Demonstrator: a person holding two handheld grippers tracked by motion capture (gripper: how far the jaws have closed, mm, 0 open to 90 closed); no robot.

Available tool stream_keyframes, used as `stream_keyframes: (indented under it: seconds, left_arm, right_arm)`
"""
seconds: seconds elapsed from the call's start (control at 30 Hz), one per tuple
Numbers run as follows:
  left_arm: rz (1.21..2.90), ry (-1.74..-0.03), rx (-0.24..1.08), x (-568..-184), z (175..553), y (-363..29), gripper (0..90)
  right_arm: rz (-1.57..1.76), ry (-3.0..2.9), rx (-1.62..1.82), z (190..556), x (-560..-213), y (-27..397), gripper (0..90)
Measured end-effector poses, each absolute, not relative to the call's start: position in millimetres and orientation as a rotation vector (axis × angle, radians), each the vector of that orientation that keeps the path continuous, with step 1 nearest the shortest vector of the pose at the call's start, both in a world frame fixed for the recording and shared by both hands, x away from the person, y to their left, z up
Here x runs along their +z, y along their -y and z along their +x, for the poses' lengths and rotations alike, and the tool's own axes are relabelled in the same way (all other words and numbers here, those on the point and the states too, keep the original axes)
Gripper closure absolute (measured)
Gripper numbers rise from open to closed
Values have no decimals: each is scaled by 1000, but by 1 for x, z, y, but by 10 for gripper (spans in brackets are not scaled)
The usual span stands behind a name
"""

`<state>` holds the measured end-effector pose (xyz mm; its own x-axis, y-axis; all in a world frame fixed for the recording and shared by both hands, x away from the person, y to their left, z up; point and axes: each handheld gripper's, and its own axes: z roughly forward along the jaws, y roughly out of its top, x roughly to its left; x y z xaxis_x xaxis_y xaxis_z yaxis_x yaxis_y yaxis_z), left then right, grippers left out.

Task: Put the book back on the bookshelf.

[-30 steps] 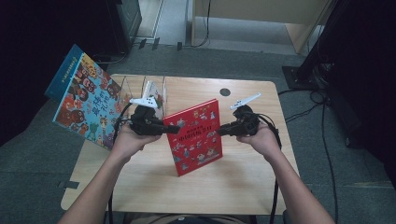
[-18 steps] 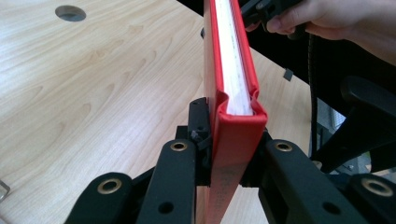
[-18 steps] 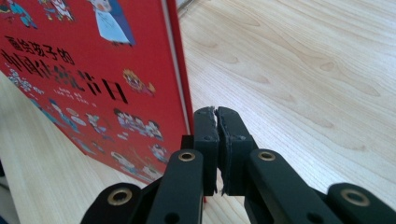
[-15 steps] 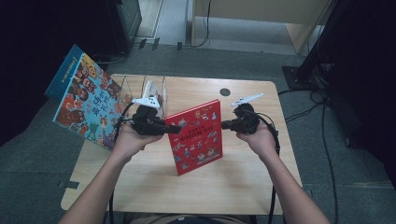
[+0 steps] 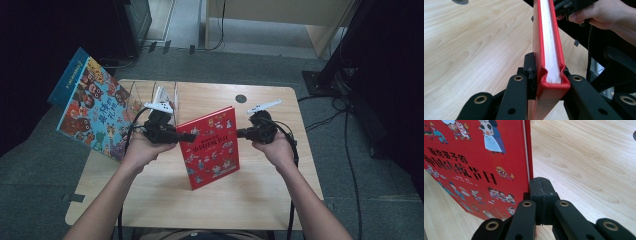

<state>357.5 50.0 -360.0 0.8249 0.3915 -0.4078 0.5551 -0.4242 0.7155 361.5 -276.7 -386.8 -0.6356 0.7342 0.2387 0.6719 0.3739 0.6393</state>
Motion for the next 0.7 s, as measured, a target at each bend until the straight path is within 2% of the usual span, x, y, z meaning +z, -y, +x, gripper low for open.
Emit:
stream_keyframes:
  seconds: [0.47, 0.63, 0.7]
  left_arm:
    - [2179, -686, -175, -342, 351, -41, 797]
    - [2199, -673, -159, -339, 351, -44, 800]
    - [2194, -679, -161, -339, 352, -46, 800]
  right_arm:
    - [1277, -2479, 1171, 358, -379, 276, 900]
    - [1166, -2502, 1190, 354, -380, 279, 889]
    - [1135, -2527, 1180, 353, -383, 281, 857]
